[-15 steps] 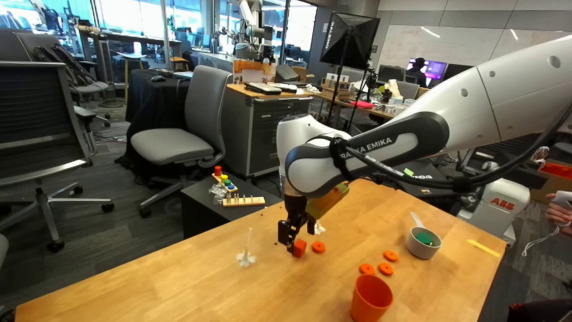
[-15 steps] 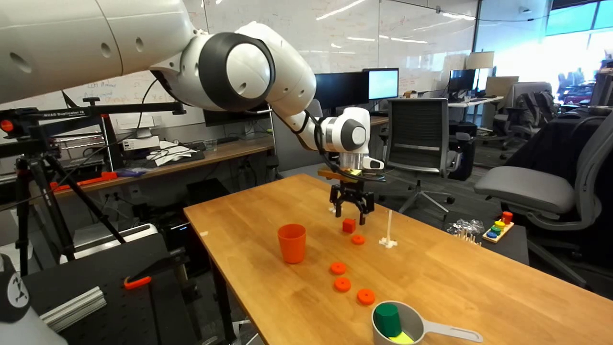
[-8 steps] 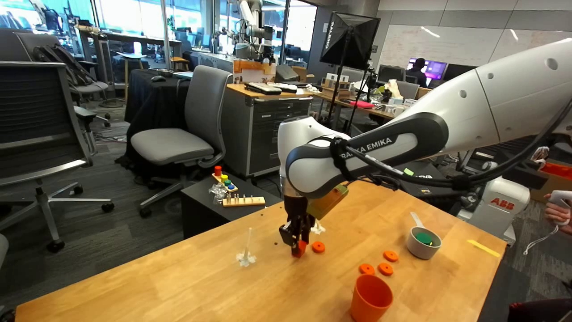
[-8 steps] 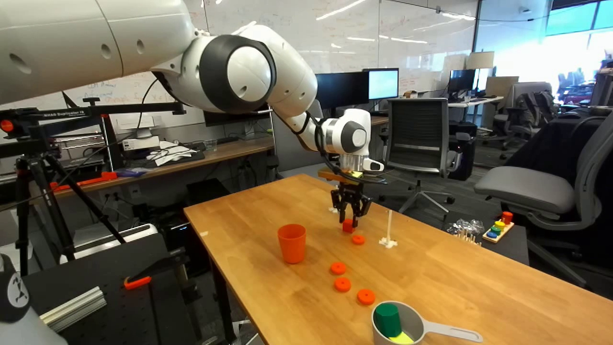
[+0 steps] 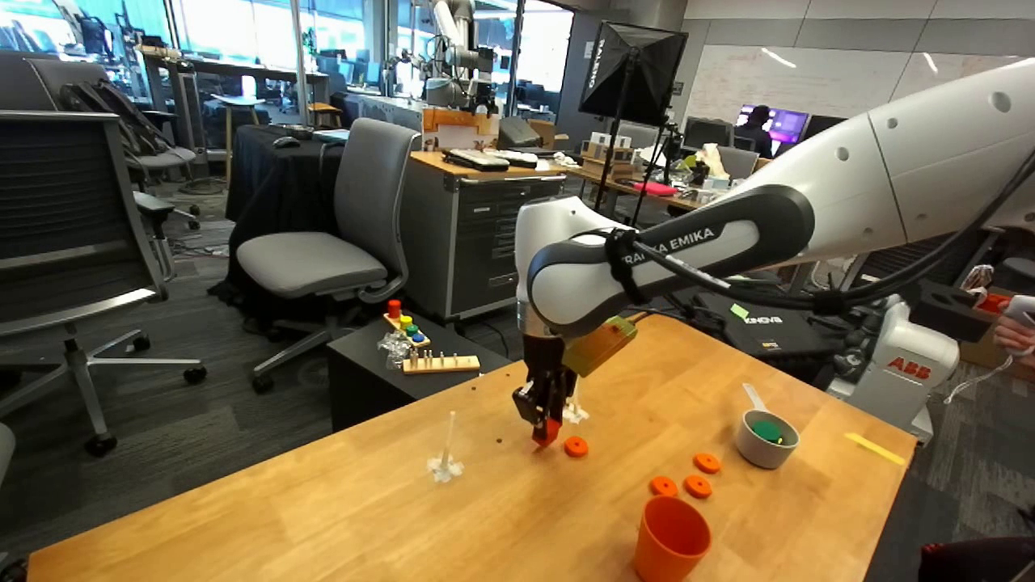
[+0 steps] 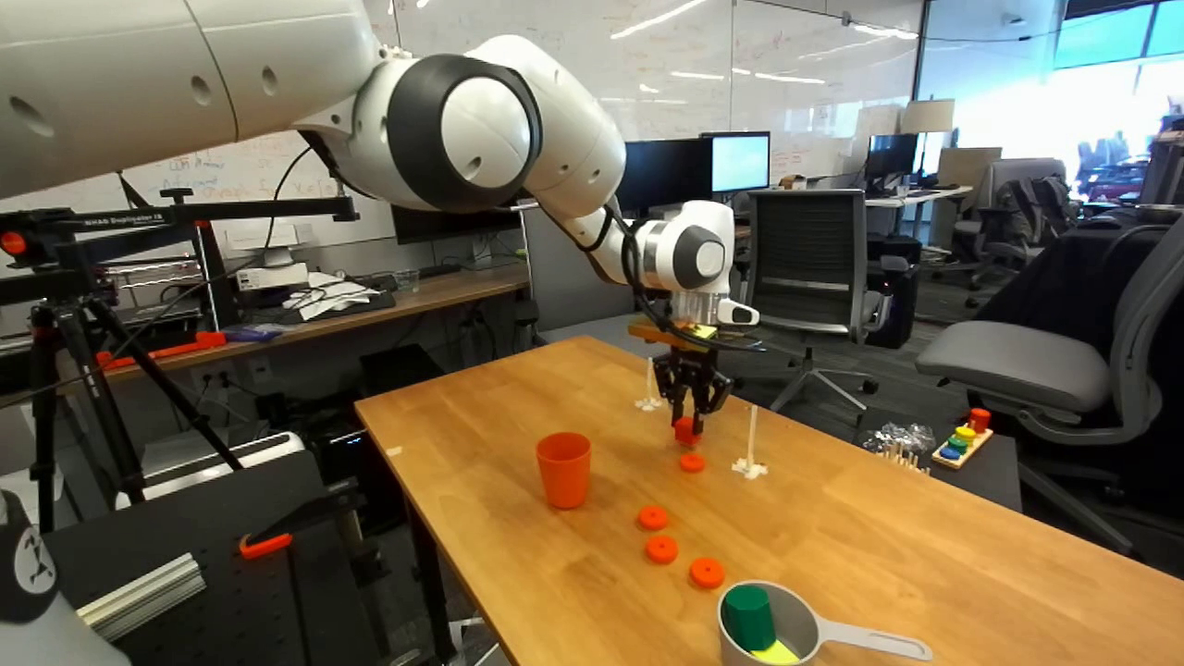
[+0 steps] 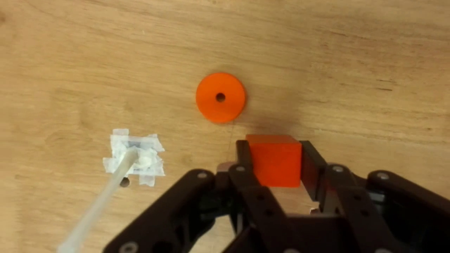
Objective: Take the yellow, green and orange blocks one at a time and place them in the gray pot
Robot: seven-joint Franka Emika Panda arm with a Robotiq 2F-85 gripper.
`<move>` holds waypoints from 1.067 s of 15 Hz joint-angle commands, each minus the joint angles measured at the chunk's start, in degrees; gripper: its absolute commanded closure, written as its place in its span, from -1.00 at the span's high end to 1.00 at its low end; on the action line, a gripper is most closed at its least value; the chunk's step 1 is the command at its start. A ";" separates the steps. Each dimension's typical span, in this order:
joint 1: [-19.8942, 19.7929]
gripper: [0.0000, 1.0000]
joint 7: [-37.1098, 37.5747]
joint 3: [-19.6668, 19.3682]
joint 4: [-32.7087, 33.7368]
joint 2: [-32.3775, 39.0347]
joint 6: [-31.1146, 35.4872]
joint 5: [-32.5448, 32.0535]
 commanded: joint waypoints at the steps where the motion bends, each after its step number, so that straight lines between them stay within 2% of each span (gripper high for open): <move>1: -0.19 -0.74 1.39 -0.35 -4.80 -5.93 0.85 0.00; 4: -0.46 -0.74 3.23 -0.82 -8.93 -10.81 1.38 0.16; 7: -2.18 -0.74 6.08 -1.48 -16.48 -17.67 2.24 0.73; 11: -6.52 -0.74 11.93 -2.18 -25.33 -25.20 2.83 3.40; 16: -12.36 -0.74 14.57 -5.11 -36.73 -33.37 3.23 10.76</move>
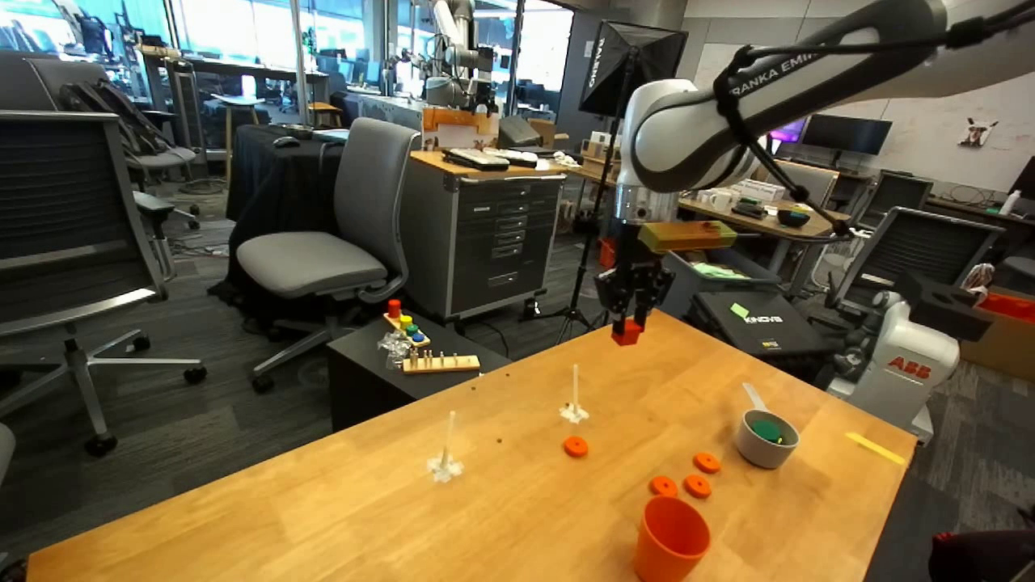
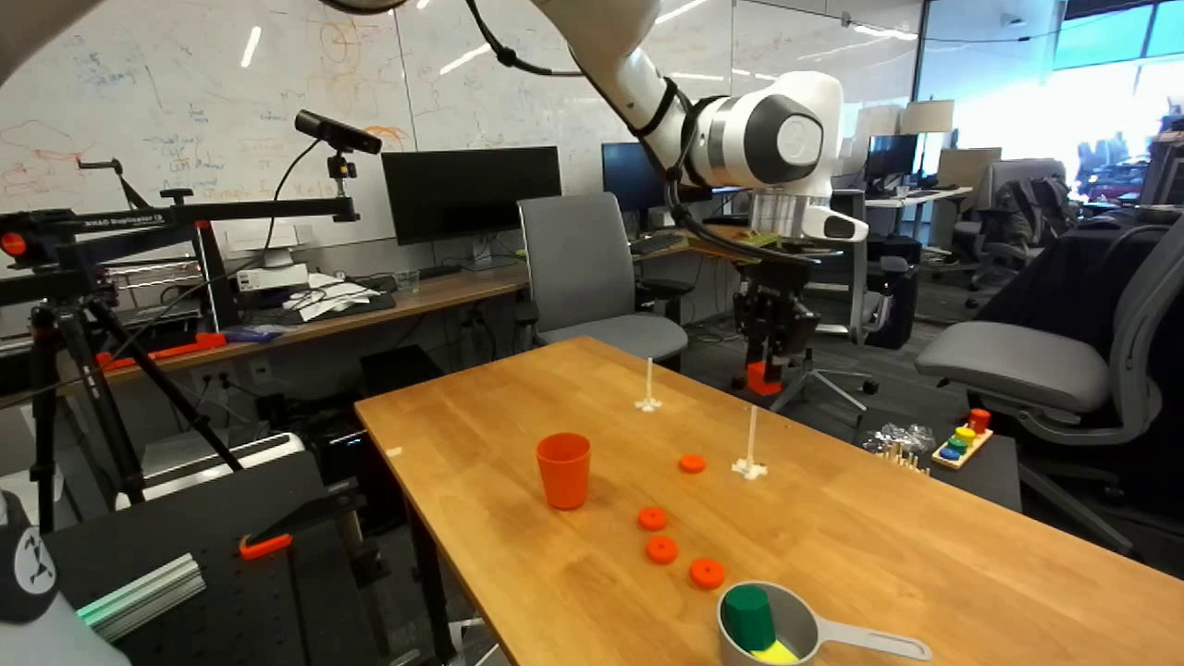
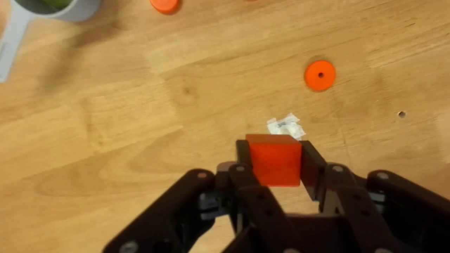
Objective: Take the yellow, green and orange blocks one at a time and place them in the gray pot
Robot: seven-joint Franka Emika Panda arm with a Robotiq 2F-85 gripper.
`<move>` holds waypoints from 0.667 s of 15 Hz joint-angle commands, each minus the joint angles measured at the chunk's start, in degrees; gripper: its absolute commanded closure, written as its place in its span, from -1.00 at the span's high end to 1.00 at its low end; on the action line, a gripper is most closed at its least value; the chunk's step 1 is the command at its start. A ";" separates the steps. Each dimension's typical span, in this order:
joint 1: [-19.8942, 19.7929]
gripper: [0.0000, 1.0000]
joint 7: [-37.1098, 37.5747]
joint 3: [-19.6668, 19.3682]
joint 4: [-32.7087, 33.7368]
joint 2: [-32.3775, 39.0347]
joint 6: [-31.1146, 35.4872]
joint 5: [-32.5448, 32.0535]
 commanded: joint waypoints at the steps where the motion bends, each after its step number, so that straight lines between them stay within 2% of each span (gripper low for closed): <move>1: -4.18 -0.74 1.92 -1.65 -13.60 -9.01 0.96 5.33; 5: -8.49 -0.74 1.23 -5.54 -21.68 -9.13 -2.55 6.32; 10: -10.16 -0.74 2.39 -7.62 -26.15 -5.62 -9.13 6.13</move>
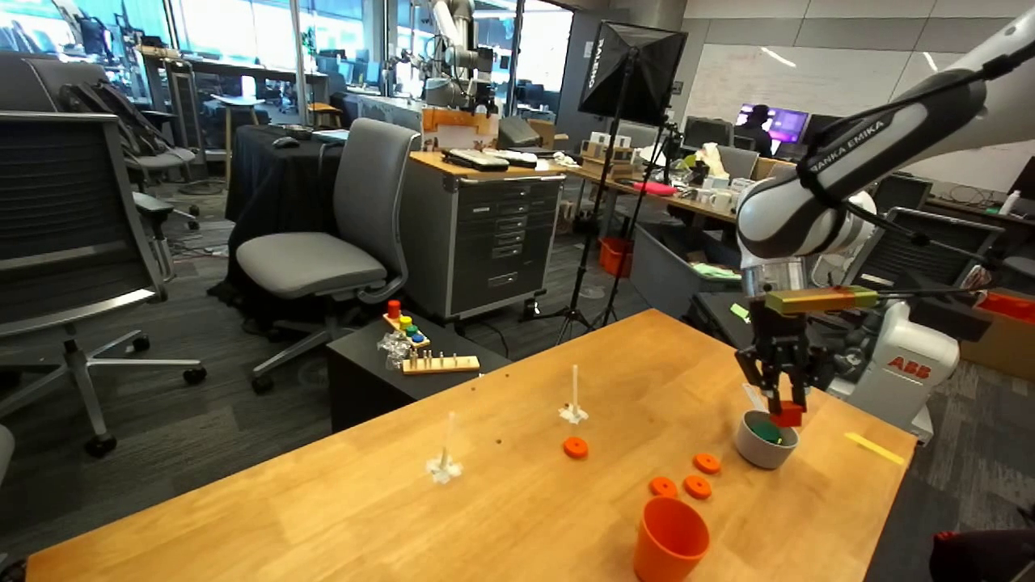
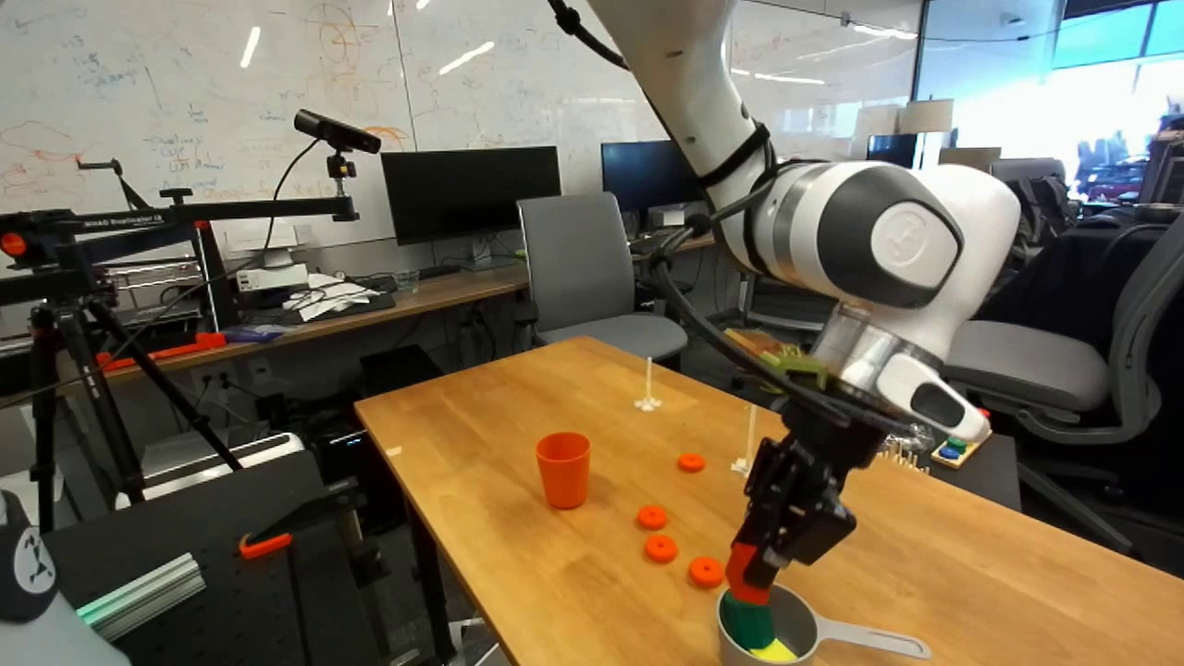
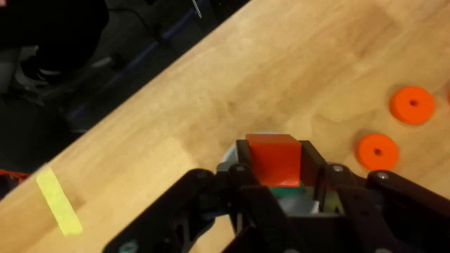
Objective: Take the yellow, green and orange blocks one at a time and place them in the gray pot
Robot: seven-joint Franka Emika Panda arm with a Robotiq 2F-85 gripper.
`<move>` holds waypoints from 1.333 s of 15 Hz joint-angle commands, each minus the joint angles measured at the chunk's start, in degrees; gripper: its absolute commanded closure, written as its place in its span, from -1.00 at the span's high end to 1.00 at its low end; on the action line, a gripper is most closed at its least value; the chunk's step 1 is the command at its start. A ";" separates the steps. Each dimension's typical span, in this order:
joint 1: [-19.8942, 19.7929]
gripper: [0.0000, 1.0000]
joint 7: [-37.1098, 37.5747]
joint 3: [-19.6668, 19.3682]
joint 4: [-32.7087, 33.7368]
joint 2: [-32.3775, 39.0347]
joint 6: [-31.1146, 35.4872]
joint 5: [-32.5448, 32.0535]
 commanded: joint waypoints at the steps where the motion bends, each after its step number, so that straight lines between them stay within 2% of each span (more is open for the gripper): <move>1: 0.60 -0.74 1.82 -0.85 -3.91 -0.38 -3.07 1.17; 7: 1.26 -0.74 3.25 -0.91 -4.94 -0.96 -2.45 1.51; 16: 1.63 -0.74 2.43 0.04 -1.32 -0.01 7.29 2.51; 20: 1.88 -0.74 2.55 -0.05 -0.15 0.25 8.16 2.23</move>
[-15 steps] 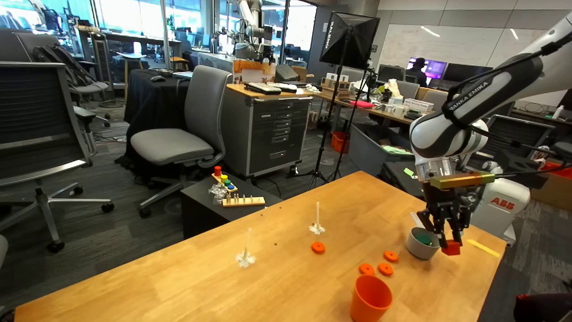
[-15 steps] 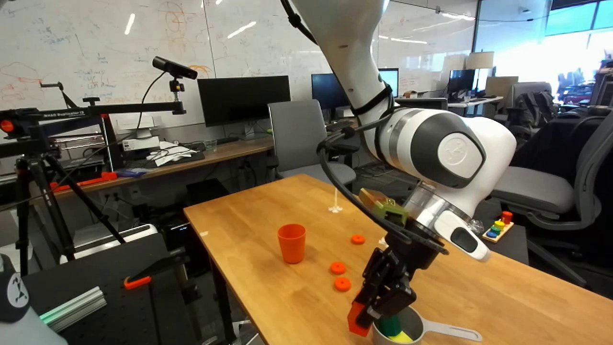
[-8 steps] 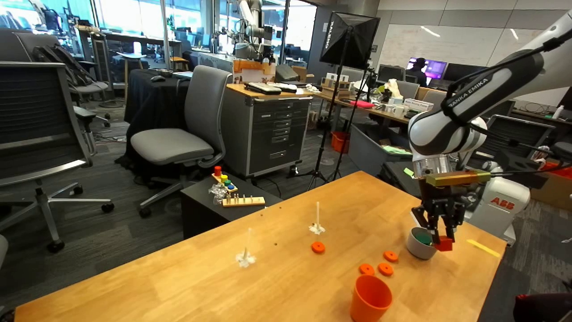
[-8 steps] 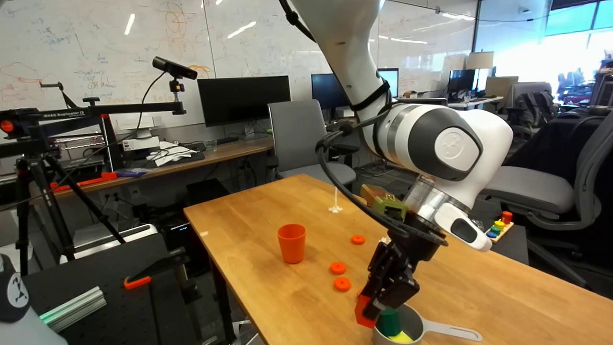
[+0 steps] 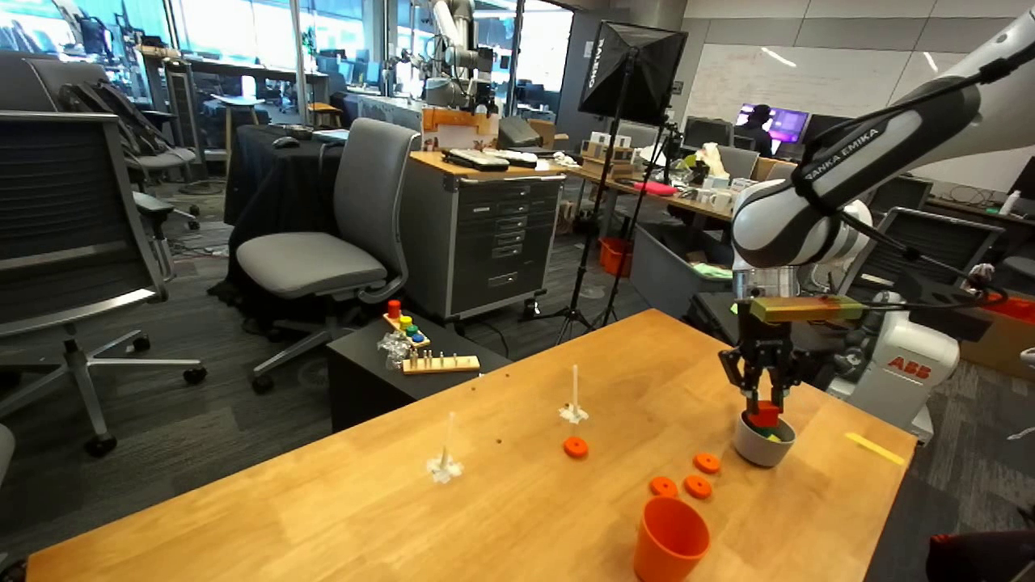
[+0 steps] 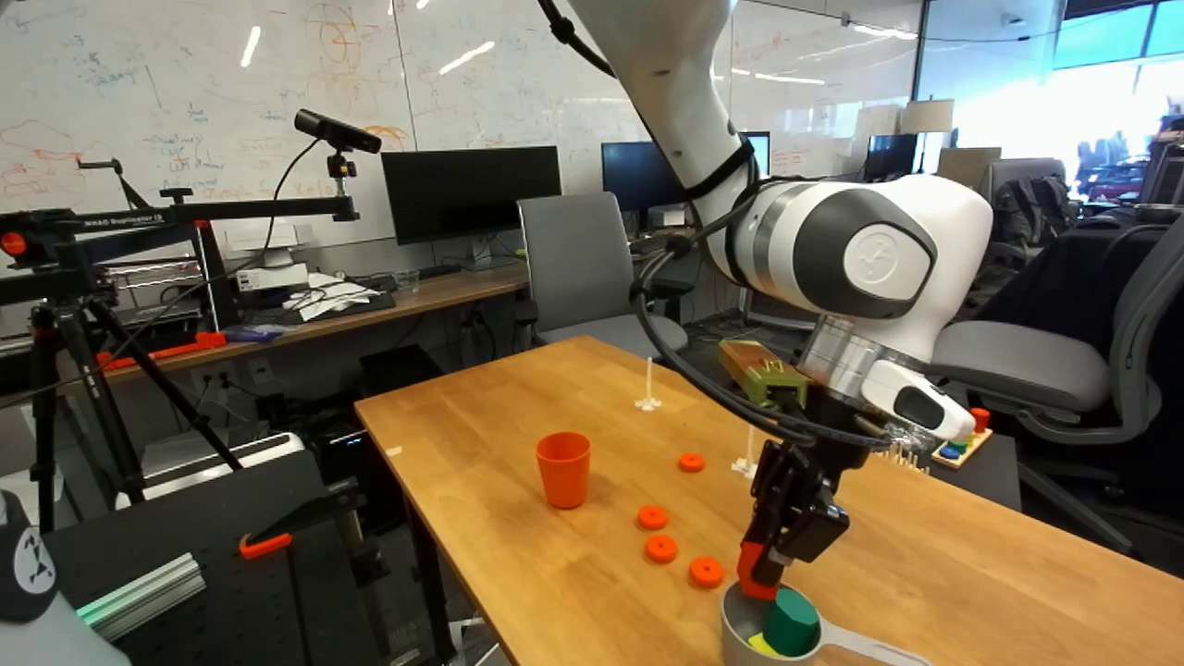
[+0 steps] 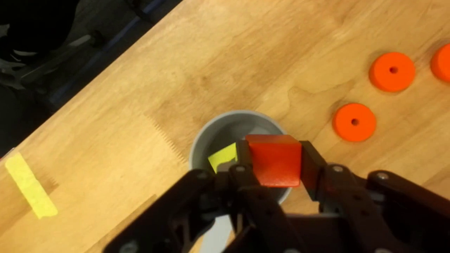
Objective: Take the yellow, green and orange blocks one at a time and place them in the gray pot
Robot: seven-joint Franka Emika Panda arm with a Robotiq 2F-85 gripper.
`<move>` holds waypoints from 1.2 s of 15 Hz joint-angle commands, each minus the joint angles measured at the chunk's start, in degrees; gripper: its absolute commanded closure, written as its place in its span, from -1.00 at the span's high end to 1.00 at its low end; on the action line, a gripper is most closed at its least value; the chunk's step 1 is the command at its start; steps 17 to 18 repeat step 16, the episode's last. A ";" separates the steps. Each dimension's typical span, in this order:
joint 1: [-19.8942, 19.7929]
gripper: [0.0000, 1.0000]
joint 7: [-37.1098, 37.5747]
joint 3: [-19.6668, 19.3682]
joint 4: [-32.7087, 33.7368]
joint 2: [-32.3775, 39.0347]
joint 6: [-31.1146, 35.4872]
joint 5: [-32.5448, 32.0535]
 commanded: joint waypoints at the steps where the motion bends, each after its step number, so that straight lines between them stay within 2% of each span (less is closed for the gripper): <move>1: 0.54 -0.74 0.15 -0.21 0.92 -0.08 0.62 0.90; 4: 0.19 -0.74 0.10 -0.06 0.98 0.16 0.68 1.39; 5: -0.09 -0.54 -0.02 0.16 0.97 0.16 0.46 1.88; 6: -0.12 0.26 0.02 0.19 0.80 0.09 0.52 2.15; 7: -0.21 0.27 0.00 0.24 0.78 0.04 0.38 2.62; 12: -0.11 0.98 -0.19 0.38 0.47 -0.29 0.50 3.64; 15: 0.48 1.00 -1.76 2.02 0.38 -0.65 0.20 4.31; 16: 0.40 1.00 -0.75 0.50 0.73 0.39 0.28 3.17; 18: 0.40 1.00 -0.75 0.50 0.73 0.39 0.28 3.17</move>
